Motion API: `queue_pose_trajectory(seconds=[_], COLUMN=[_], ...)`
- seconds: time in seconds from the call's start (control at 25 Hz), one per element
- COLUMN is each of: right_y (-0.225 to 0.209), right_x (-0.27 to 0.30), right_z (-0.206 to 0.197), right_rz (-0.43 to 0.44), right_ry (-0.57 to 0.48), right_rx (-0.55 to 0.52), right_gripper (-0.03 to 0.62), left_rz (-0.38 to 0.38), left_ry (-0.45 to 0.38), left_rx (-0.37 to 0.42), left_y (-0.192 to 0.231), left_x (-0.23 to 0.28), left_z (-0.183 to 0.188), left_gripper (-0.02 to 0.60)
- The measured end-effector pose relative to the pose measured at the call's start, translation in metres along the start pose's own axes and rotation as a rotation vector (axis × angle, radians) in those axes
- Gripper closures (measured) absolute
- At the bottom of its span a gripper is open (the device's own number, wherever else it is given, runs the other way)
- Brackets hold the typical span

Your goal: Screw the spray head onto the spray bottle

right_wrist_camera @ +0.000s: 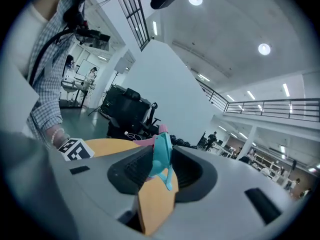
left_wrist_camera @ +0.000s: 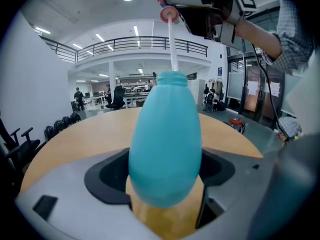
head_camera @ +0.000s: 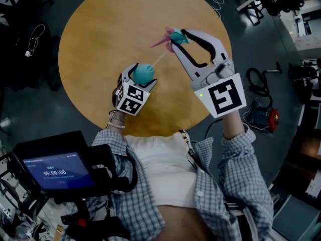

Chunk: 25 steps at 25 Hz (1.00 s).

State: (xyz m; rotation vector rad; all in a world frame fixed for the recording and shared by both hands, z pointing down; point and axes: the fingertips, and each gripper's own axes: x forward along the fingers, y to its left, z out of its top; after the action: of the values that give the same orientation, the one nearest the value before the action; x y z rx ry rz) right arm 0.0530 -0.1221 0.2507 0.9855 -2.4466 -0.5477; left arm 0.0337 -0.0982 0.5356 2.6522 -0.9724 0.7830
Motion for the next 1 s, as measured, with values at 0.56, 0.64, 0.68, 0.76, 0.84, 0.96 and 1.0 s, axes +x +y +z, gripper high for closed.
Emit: queue_pose_trajectory(seconds=[0.56, 0.64, 0.68, 0.76, 0.84, 0.96, 1.0], right_y=[0.026, 0.036, 0.042, 0.055, 0.066, 0.079, 0.081], right_x=[0.01, 0.01, 0.011, 0.014, 0.017, 0.021, 0.021], right_z=[-0.014, -0.015, -0.017, -0.019, -0.025, -0.034, -0.036], right_rz=[0.0, 0.016, 0.022, 0.034, 0.049, 0.066, 0.067], right_ry=[0.004, 0.016, 0.016, 0.004, -0.002, 0.01, 0.012], right_rx=[-0.044, -0.054, -0.057, -0.051, -0.04, -0.04, -0.042], right_gripper=[0.479, 0.479, 0.479, 0.479, 0.479, 0.479, 0.479], left_rz=[0.012, 0.007, 0.005, 0.002, 0.001, 0.0, -0.001], left_ry=[0.035, 0.045, 0.053, 0.062, 0.061, 0.065, 0.066], left_rx=[-0.034, -0.041, -0.047, -0.054, -0.05, -0.039, -0.038], left_y=[0.004, 0.002, 0.002, 0.001, 0.001, 0.0, 0.001], left_x=[-0.003, -0.002, -0.002, -0.002, -0.003, -0.005, -0.005], left_z=[-0.014, -0.01, -0.008, -0.002, 0.006, 0.014, 0.016], left_gripper=[0.166, 0.166, 0.166, 0.166, 0.166, 0.166, 0.166])
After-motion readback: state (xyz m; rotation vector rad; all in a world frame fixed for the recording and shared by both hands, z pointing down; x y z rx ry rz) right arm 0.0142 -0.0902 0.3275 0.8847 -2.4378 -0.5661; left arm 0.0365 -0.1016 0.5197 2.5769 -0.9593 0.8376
